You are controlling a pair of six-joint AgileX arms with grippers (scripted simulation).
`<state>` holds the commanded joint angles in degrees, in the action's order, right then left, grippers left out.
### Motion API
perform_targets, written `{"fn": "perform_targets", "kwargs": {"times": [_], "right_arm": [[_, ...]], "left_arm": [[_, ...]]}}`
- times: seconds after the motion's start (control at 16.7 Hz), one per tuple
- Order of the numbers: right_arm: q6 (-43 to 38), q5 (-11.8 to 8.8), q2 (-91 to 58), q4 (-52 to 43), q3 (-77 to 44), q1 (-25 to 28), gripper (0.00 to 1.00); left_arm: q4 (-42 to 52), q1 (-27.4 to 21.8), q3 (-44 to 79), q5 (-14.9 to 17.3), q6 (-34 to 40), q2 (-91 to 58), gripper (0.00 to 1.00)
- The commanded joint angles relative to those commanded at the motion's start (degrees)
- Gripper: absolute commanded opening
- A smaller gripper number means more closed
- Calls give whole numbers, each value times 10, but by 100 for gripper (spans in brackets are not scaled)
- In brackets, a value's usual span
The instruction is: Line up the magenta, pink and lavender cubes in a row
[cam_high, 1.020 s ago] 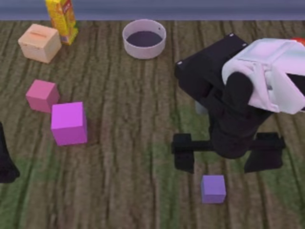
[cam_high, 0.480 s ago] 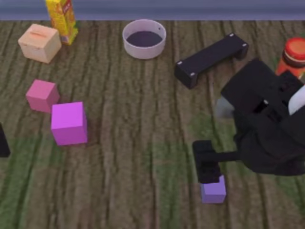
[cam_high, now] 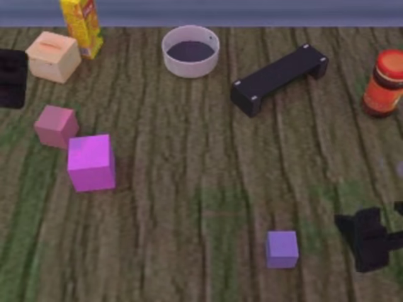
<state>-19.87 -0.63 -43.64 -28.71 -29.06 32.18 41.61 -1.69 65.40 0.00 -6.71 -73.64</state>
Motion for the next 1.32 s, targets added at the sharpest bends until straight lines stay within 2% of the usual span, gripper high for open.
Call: {"fn": "perform_targets", "kwargs": {"times": [0.36,0.72,0.9,1.32], "right_arm": [[113,0,258,153,189,-148,100],[186,5,407,263,278,-283,100],[198,6,435,286,290,-314,100],[199,6,436,287,291,-316,100]], "left_arm": [[200,-8,299,-3,-32,-363,100],[319,-12,514,1,-50,-575,100],[340,-12,558,3,-53,-618,100],[331,-10,550,3,-54,-622,100]]}}
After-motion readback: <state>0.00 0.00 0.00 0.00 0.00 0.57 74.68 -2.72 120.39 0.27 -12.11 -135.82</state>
